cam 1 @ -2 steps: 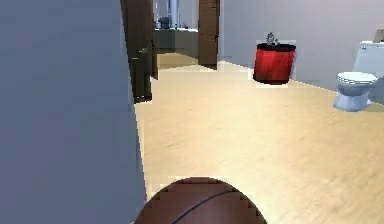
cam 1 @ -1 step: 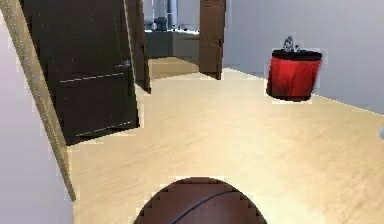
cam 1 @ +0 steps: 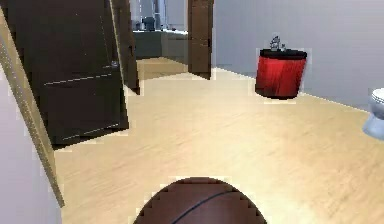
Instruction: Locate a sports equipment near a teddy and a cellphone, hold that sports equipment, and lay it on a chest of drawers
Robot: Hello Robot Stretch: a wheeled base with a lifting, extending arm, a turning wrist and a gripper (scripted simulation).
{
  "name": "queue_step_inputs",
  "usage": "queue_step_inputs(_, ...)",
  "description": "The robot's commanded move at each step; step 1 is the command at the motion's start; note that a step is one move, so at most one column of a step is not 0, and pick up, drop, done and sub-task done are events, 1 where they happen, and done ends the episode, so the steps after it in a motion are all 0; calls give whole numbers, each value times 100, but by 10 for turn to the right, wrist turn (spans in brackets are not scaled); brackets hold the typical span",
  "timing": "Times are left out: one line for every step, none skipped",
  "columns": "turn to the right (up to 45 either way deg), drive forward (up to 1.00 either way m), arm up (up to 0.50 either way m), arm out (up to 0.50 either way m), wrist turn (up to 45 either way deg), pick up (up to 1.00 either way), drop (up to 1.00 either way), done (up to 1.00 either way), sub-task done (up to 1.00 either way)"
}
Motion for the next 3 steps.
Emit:
queue_step_inputs(0,25,0,0,0,0,0,0,0)
queue_step_inputs(-330,0,0,0,0,0,0,0,0)
queue_step_inputs(0,100,0,0,0,0,0,0,0)
